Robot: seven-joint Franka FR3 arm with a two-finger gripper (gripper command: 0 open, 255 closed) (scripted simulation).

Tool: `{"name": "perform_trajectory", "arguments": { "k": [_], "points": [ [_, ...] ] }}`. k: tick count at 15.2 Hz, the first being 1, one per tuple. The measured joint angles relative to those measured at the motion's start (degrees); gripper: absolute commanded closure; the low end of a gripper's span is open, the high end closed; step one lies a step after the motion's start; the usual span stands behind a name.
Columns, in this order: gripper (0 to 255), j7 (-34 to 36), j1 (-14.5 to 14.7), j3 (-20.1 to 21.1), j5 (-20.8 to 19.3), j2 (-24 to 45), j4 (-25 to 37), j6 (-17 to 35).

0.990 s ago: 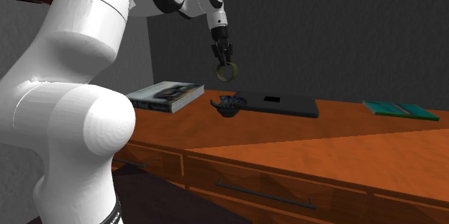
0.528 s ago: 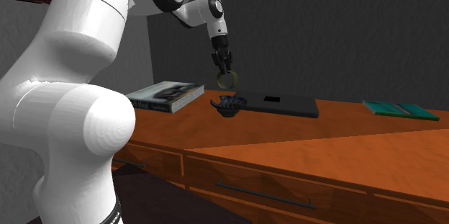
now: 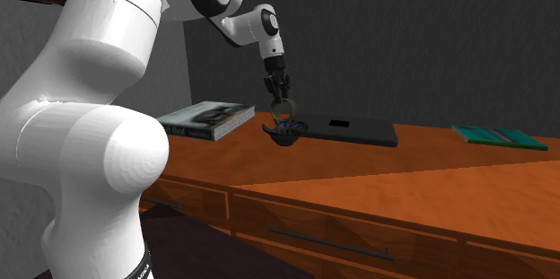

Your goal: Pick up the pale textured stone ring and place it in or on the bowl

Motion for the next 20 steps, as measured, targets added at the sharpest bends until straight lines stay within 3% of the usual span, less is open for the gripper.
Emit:
{"name": "perform_trajectory", "arguments": {
  "k": [8, 9, 15, 20],
  "points": [
    [255, 0.44, 0.01, 0.02, -0.09, 0.21, -1.78, 1.97],
    [0, 0.45, 0.01, 0.02, -0.09, 0.21, -1.79, 1.97],
    [0, 0.45, 0.01, 0.02, -0.09, 0.20, -1.78, 1.98],
    [0, -0.03, 0.74, 0.21, 0.16, 0.25, 4.86, -4.60]
  ]
}}
